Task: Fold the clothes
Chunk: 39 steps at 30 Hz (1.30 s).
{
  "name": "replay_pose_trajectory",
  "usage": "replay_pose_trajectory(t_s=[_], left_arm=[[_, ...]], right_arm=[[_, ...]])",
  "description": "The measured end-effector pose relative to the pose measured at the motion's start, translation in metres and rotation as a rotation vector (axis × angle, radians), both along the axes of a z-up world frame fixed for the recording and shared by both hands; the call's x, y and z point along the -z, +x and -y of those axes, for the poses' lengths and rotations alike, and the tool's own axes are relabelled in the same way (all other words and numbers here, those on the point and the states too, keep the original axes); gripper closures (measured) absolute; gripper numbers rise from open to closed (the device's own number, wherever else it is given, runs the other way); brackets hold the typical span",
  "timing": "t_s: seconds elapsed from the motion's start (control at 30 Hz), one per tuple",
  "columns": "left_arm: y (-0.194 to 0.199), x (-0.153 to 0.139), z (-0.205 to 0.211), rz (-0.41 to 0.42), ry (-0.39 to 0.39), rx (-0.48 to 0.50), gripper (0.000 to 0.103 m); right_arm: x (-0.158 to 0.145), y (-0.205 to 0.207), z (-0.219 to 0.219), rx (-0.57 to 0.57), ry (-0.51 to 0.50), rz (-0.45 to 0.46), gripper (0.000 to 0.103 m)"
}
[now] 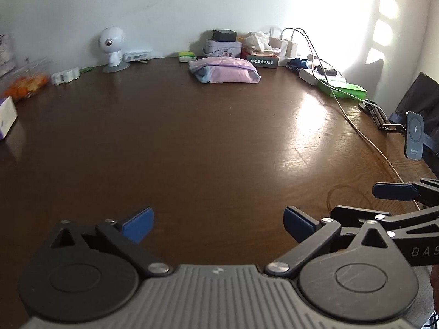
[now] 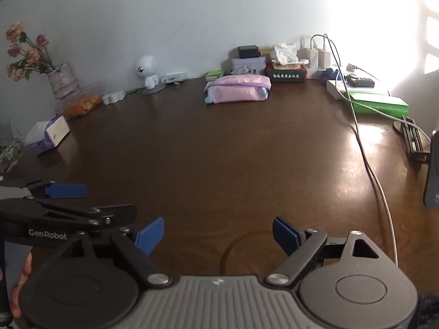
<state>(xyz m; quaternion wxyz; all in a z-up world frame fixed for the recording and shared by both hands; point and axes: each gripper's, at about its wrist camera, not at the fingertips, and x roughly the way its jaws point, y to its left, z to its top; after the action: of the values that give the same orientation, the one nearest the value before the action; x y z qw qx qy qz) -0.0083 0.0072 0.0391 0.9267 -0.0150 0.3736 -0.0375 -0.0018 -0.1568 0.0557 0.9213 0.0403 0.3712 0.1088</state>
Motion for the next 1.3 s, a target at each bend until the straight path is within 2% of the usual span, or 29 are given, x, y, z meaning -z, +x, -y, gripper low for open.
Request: replay_pose_trajectory(t_s=[0.1, 0.17, 0.23, 0.3, 0.5, 0.67, 0.73, 0.9, 1.3], left_arm=[[-0.019, 0.012, -0.001, 0.031, 0.015, -0.101, 0.0], [-0.02, 0.018, 0.0, 0.048, 0.048, -0.125, 0.0], [-0.019, 0.024, 0.006, 0.046, 0.094, -0.106, 0.0], [-0.018, 0.029, 0.011, 0.052, 0.128, -0.068, 0.001], [-0.016, 0.034, 0.019, 0.086, 0.155, -0.036, 0.0], [-0.019, 0.034, 0.029, 0.134, 0.247, 0.008, 0.001], [-0.018, 0.034, 0.027, 0.128, 0.228, 0.012, 0.001], [-0.009, 0.036, 0.009, 0.074, 0.082, 0.006, 0.001], [-0.011, 0.035, 0.006, 0.069, 0.066, 0.02, 0.001]], right_arm=[[0.013, -0.027, 0.002, 0.024, -0.04, 0.042, 0.005], [0.022, -0.027, 0.006, 0.063, -0.051, 0.026, 0.005], [0.028, -0.024, 0.01, 0.072, -0.04, 0.013, 0.005], [0.03, -0.025, 0.008, 0.052, -0.05, 0.037, 0.005], [0.038, -0.027, -0.005, 0.014, -0.121, 0.077, 0.0], [0.037, -0.026, -0.009, 0.007, -0.131, 0.075, 0.0], [0.037, -0.027, -0.009, 0.008, -0.131, 0.075, 0.0], [0.037, -0.027, -0.01, 0.01, -0.132, 0.074, 0.0], [0.036, -0.024, -0.012, 0.022, -0.13, 0.073, 0.0]])
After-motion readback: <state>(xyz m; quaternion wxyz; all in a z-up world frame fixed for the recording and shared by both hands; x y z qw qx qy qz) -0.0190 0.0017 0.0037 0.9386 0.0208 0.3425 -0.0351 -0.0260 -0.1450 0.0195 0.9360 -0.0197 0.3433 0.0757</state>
